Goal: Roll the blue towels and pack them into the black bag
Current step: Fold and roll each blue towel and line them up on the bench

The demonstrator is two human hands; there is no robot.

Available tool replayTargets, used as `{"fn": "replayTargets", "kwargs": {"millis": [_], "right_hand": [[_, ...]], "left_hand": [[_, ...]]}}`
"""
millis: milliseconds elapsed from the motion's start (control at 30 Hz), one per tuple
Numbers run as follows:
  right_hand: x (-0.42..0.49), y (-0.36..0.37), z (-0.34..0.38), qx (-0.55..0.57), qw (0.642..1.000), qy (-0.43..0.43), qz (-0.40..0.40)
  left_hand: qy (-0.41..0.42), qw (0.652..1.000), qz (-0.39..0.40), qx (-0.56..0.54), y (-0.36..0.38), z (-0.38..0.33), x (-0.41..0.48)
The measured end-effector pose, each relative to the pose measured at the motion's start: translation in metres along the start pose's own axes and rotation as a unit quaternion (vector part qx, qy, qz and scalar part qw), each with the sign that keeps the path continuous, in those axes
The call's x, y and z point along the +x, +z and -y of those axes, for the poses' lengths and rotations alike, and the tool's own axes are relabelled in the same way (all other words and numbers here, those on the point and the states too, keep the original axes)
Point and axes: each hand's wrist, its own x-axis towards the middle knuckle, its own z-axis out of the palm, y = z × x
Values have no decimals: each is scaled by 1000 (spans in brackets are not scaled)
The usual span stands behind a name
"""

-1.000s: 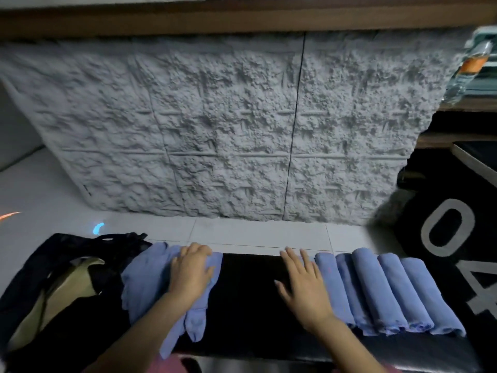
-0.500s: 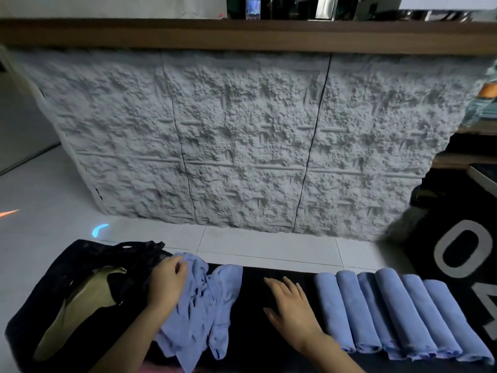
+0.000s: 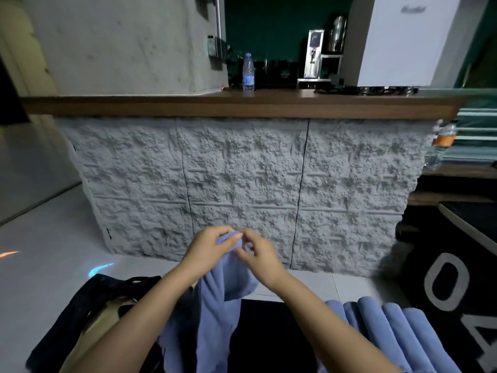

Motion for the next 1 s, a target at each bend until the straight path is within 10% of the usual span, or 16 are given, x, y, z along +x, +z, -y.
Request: {"fn": "replayTargets", "kwargs": {"millis": [300,700,1000], "right_hand": [[9,-95,59,92,996,1,-14],[-33,-193,18,-141,985,78,-67],[-69,-237,56,138,985,55,87]], "left_hand": [[59,974,-85,201,-34,-66,28],[-75,980,-155,-102,4,-90,45],[-95,975,-176,-101,-24,-101,56]]}}
